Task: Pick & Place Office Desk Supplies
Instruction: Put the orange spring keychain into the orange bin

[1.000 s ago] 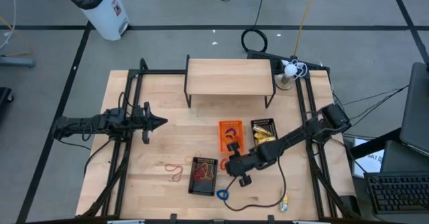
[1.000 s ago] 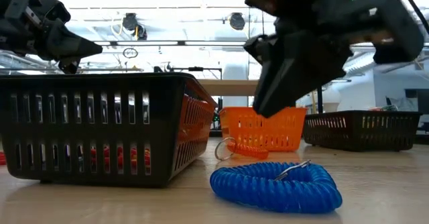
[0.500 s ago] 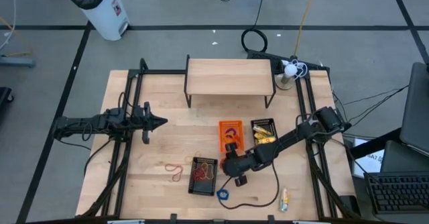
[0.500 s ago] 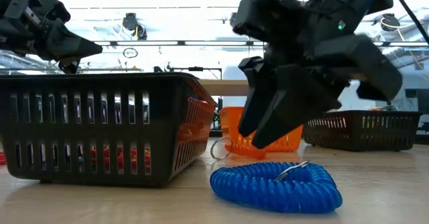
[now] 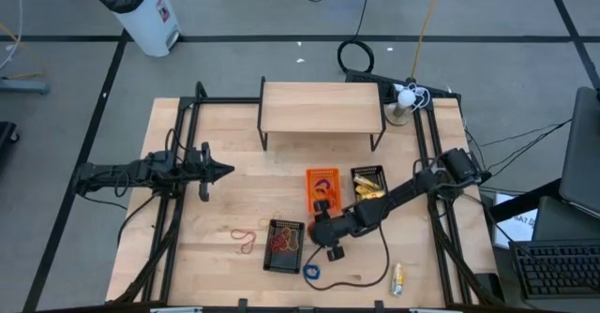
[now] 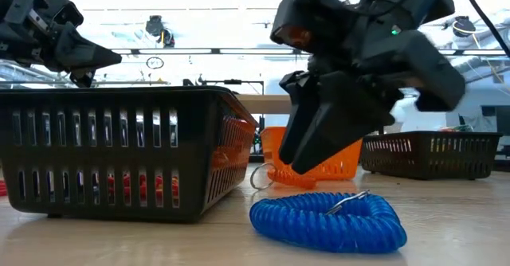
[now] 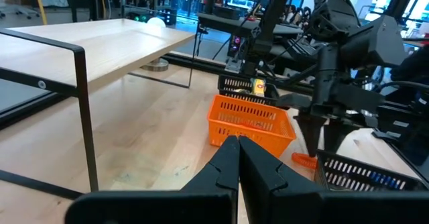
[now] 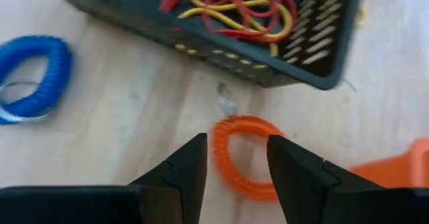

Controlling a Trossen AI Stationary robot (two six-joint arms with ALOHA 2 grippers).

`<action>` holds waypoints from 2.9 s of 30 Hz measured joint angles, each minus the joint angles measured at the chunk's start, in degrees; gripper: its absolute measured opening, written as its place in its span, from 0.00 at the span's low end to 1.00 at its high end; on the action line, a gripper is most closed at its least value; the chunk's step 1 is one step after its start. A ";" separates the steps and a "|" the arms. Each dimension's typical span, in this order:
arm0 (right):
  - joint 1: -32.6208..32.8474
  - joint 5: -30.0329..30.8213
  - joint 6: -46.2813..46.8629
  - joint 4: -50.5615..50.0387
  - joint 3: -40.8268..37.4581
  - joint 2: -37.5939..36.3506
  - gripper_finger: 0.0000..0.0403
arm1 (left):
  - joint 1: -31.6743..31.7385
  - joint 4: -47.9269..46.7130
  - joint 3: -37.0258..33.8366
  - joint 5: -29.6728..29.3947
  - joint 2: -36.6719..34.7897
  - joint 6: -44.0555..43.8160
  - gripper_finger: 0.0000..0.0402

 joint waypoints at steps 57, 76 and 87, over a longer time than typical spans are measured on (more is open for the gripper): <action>-6.16 -4.30 2.52 12.23 -23.63 -59.21 0.03 | 0.04 -4.28 1.85 -0.34 0.00 4.59 0.01; -10.36 -4.32 4.32 21.35 -50.49 -97.75 0.03 | 0.04 -11.15 5.57 -4.78 -0.02 2.25 0.01; -10.36 0.45 3.27 14.99 -54.04 -102.58 0.03 | 0.04 -11.15 5.62 -4.75 -0.02 1.93 0.01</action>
